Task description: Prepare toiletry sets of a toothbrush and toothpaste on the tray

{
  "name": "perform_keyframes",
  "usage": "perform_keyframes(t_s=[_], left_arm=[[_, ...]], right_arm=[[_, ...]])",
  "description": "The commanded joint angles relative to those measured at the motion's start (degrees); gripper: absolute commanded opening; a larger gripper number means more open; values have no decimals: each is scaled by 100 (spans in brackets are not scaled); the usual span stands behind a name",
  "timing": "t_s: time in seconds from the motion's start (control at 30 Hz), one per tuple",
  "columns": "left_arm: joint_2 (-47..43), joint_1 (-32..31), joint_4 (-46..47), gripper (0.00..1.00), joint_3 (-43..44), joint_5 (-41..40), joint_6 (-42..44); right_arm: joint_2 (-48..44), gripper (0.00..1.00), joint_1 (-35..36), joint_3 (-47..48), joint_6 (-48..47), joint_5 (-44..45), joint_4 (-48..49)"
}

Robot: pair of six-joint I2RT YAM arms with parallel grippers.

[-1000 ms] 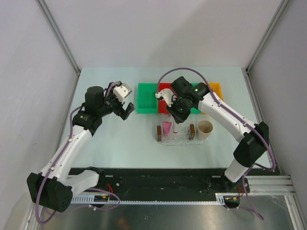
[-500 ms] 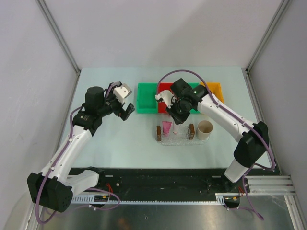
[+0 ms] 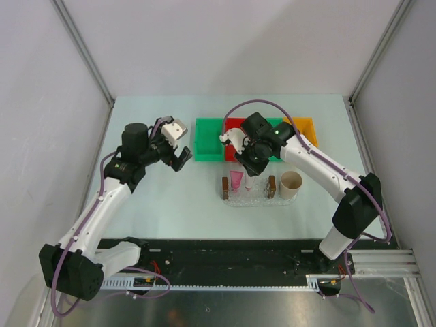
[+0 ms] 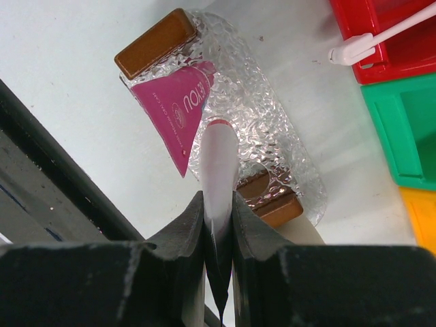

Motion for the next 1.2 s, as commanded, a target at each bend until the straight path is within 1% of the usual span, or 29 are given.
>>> perform_keyframes(t_s=[0.0, 0.53, 1.17], left_arm=[[25, 52, 97, 100, -9, 157, -148], [-10, 70, 88, 100, -71, 139, -113], [7, 79, 97, 100, -97, 157, -95]], right_arm=[[-30, 0, 40, 32, -21, 65, 23], [40, 0, 75, 217, -65, -137, -92], [163, 0, 75, 507, 146, -173, -215]])
